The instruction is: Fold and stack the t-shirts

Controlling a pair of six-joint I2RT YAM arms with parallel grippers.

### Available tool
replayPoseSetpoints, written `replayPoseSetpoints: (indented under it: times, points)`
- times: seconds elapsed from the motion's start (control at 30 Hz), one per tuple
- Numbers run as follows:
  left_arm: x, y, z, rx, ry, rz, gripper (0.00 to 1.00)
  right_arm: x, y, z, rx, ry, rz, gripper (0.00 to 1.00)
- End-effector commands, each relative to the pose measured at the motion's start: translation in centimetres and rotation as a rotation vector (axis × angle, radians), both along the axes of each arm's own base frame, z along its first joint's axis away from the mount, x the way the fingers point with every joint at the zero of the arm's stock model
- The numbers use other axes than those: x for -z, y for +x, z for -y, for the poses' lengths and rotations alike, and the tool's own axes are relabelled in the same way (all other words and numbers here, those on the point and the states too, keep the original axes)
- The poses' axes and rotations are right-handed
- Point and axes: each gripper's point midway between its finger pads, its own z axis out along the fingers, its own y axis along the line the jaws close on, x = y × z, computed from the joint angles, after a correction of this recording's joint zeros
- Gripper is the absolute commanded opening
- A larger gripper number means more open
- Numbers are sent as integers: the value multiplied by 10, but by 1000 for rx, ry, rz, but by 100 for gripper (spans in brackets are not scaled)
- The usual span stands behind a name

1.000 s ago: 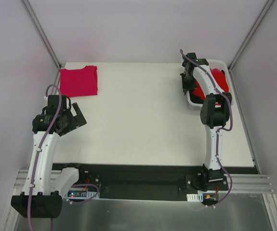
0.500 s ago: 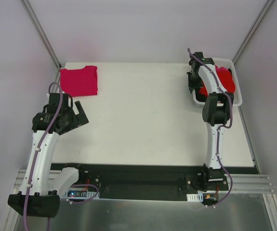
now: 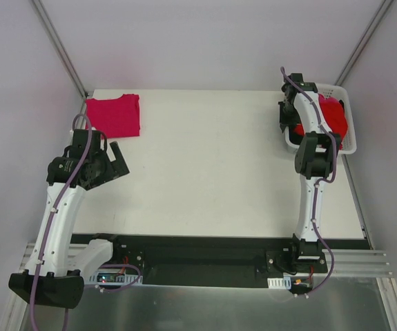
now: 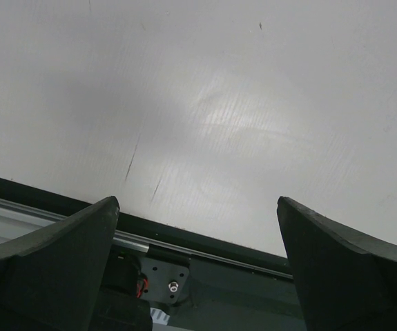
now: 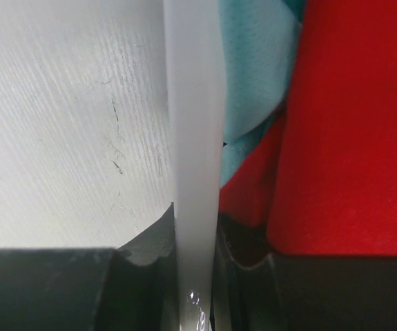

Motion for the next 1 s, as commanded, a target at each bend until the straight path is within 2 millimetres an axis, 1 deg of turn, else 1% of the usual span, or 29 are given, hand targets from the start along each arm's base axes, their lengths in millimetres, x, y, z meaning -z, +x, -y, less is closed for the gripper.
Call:
replayPoseSetpoints:
  times: [0.0, 0.03, 0.13, 0.17, 0.2, 0.37, 0.4, 0.57, 0.73, 0.77, 0.8, 0.87, 0.9, 0.93, 0.97]
  points:
    - [-6, -2, 0, -20, 3, 3, 99, 38, -29, -45, -46, 111, -154, 1]
    - [-6, -2, 1, -19, 3, 5, 99, 39, -30, -54, -64, 110, -158, 1]
    - [-4, -4, 2, -15, 4, 1, 99, 40, -34, -72, -106, 105, -171, 1]
    - [-4, -4, 3, -16, 2, 3, 99, 43, -39, -75, -114, 103, -189, 1]
    - [-3, -4, 3, -16, 2, -3, 99, 43, -39, -73, -115, 71, -185, 1]
    - [-1, -3, 7, -11, -1, -9, 99, 35, -43, -89, -147, 67, -173, 1]
    - [-2, -3, 8, -9, -1, -9, 99, 33, -41, -89, -146, 66, -166, 1]
    - [-8, -3, 6, -8, 11, 13, 99, 41, -45, -84, -149, 45, -193, 1]
    - [-7, -3, 7, -6, 8, 8, 99, 43, -47, -75, -129, 47, -193, 2]
    - [-7, -3, 7, -7, 8, 6, 99, 43, -47, -74, -129, 47, -194, 6]
    - [-7, -3, 7, -6, 8, 8, 99, 43, -47, -72, -124, 46, -195, 15]
    - [-8, -3, 7, -7, 8, 6, 99, 41, -46, -67, -109, 32, -187, 39]
    - [-8, -3, 7, -7, 7, 8, 99, 39, -45, -65, -105, 19, -179, 52]
    - [-7, -3, 8, -5, 8, 5, 99, 32, -44, -63, -102, 9, -165, 63]
    - [-7, -2, 8, -5, 8, 5, 99, 27, -43, -62, -101, 2, -152, 68]
